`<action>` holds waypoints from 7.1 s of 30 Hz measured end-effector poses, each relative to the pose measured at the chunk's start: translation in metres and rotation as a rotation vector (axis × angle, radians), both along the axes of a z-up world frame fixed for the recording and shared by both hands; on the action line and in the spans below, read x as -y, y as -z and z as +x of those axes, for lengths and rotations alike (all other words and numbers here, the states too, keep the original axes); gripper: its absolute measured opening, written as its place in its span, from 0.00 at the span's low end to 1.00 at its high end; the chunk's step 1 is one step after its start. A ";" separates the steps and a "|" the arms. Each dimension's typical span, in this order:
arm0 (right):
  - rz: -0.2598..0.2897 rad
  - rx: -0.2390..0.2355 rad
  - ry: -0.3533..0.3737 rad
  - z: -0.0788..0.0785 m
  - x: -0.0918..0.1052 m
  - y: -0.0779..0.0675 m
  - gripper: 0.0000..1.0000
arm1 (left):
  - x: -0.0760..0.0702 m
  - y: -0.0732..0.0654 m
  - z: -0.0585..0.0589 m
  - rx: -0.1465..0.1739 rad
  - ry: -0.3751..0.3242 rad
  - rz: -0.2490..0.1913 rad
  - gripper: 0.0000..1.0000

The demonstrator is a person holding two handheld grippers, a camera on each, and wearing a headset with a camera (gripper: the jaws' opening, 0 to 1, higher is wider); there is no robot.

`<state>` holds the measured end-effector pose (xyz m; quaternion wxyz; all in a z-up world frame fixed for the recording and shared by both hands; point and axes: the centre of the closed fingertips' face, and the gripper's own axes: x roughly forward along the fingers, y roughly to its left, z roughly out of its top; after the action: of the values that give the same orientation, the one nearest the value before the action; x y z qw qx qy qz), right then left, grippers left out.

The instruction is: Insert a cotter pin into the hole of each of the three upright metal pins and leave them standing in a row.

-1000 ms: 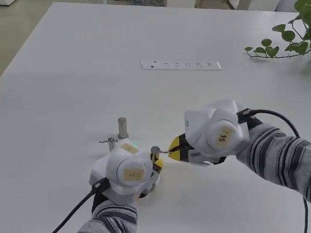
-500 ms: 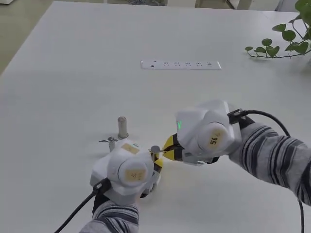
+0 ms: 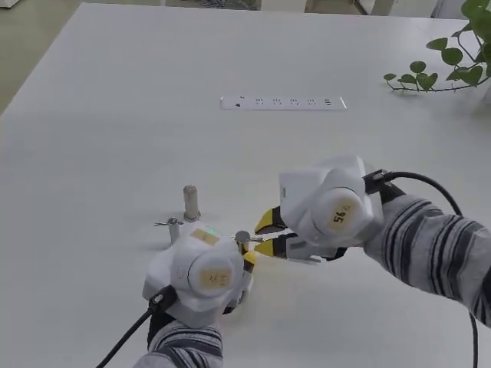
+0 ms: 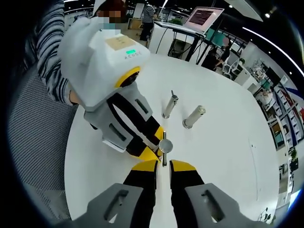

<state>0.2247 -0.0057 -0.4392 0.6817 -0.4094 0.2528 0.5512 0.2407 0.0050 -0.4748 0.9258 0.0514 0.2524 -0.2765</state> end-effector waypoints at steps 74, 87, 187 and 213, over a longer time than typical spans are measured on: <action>0.243 -0.074 0.392 0.014 0.017 -0.003 0.23 | -0.017 0.000 0.028 0.004 -0.083 0.006 0.10; 0.238 -0.072 0.387 0.011 0.019 -0.003 0.26 | -0.016 0.003 0.024 -0.031 -0.093 -0.021 0.16; 0.294 -0.223 0.563 0.102 -0.068 0.015 0.09 | -0.103 -0.059 -0.034 0.028 -0.118 -0.117 0.96; 0.224 -0.206 0.671 0.055 0.056 0.020 0.09 | -0.100 -0.077 -0.035 0.056 -0.106 -0.110 0.94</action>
<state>0.2793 -0.0617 -0.4590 0.8361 -0.1690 0.3784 0.3595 0.2058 0.1048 -0.3980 0.9474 -0.0053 0.2132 -0.2388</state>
